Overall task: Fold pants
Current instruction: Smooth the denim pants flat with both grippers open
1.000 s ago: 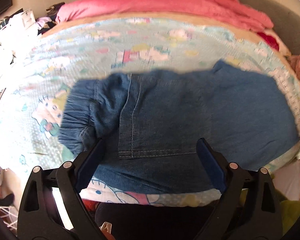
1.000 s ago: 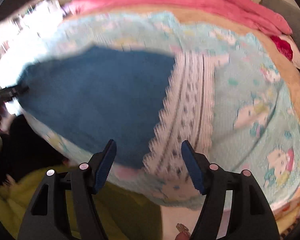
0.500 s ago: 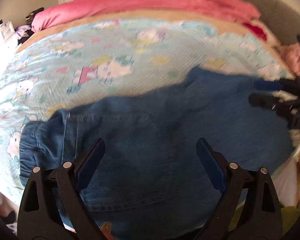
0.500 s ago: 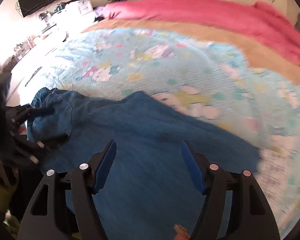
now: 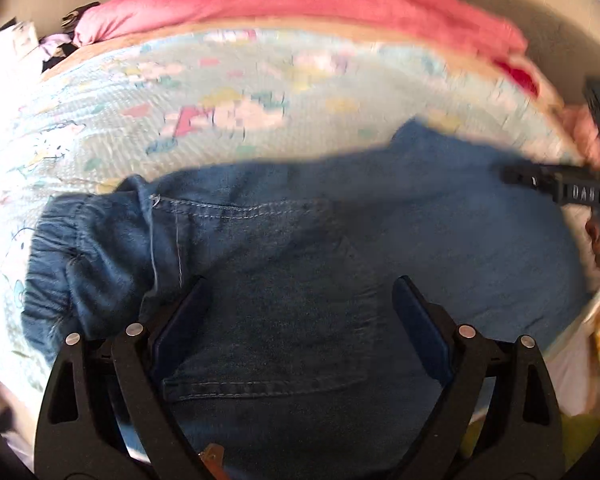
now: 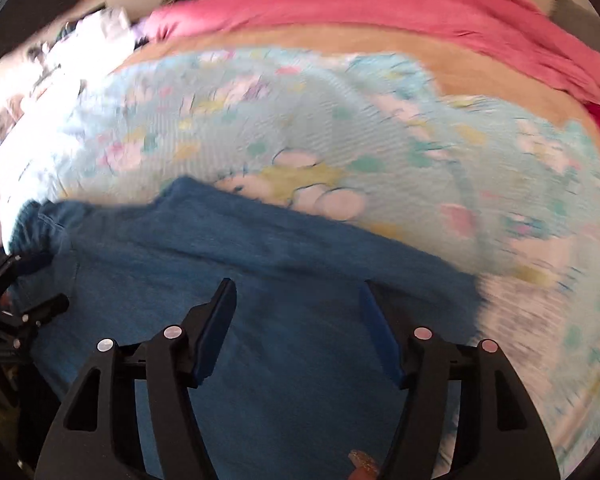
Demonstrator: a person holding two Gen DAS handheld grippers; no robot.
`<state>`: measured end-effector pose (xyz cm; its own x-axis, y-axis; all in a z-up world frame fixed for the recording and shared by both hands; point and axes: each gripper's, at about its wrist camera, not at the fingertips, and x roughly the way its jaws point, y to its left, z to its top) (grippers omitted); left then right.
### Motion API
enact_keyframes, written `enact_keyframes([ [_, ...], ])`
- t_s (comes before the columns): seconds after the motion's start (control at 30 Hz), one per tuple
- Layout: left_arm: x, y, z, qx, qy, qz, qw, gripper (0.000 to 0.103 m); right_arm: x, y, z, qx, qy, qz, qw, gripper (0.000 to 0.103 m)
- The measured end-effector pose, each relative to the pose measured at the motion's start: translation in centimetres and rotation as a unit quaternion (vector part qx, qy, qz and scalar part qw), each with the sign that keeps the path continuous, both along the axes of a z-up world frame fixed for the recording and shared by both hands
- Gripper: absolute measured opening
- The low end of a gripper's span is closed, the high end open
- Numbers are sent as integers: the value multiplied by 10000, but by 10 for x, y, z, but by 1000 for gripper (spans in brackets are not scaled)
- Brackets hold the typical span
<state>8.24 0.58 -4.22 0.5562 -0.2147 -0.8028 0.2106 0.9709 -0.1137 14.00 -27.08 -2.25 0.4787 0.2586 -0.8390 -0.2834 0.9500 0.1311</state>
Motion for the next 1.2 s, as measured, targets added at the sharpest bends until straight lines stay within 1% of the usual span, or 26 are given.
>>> enact_keyframes([
  [0.03, -5, 1, 10, -186, -142, -56, 9997, 86, -13, -9, 12, 65, -161, -36, 9998, 70],
  [0.07, -10, 0, 16, -195, -238, -83, 9995, 86, -24, -16, 20, 34, -289, -80, 9995, 72],
  [0.13, -15, -6, 23, 6, -305, -119, 9995, 86, -48, -30, 31, -108, -481, -196, 9986, 73],
  [0.2, -18, -13, 26, 91, -285, -175, 9994, 86, -67, -39, 35, -141, -513, -291, 9982, 73],
  [0.23, -19, -17, 26, 58, -251, -219, 9994, 86, -77, -44, 34, -177, -469, -322, 9982, 74],
  [0.27, -20, -19, 26, 36, -230, -242, 9994, 86, -86, -47, 33, -216, -456, -345, 9981, 79],
  [0.33, -23, -28, 21, 65, -157, -322, 9993, 87, -104, -49, 32, -276, -460, -378, 9978, 82],
  [0.43, -28, -42, 10, 251, -23, -457, 9986, 88, -123, -45, 25, -228, -405, -239, 9986, 82],
  [0.5, -31, -47, 2, 372, 84, -489, 9981, 88, -129, -42, 18, -235, -326, -251, 9989, 82],
  [0.6, -36, -50, -6, 473, 200, -504, 9974, 89, -131, -38, 2, -133, -23, -253, 9996, 82],
  [0.7, -40, -51, -16, 671, 307, -502, 9960, 90, -129, -38, -21, -444, 407, -419, 9973, 83],
  [0.8, -44, -52, -19, 810, 246, -537, 9950, 90, -133, -38, -24, -456, 357, -428, 9974, 83],
  [0.87, -45, -54, -18, 842, 226, -505, 9949, 90, -136, -41, -16, -267, 305, -438, 9982, 83],
  [0.93, -47, -54, -9, 728, 170, -517, 9959, 90, -142, -48, -2, 53, 100, -494, 9987, 83],
  [1.0, -50, -54, 1, 681, 61, -520, 9963, 90, -147, -53, 14, 87, -157, -571, 9982, 83],
  [1.07, -52, -55, 12, 690, -60, -514, 9963, 90, -151, -59, 24, 92, -318, -647, 9974, 83],
  [1.2, -55, -59, 33, 588, -254, -496, 9967, 92, -155, -74, 40, 148, -521, -823, 9951, 83],
])
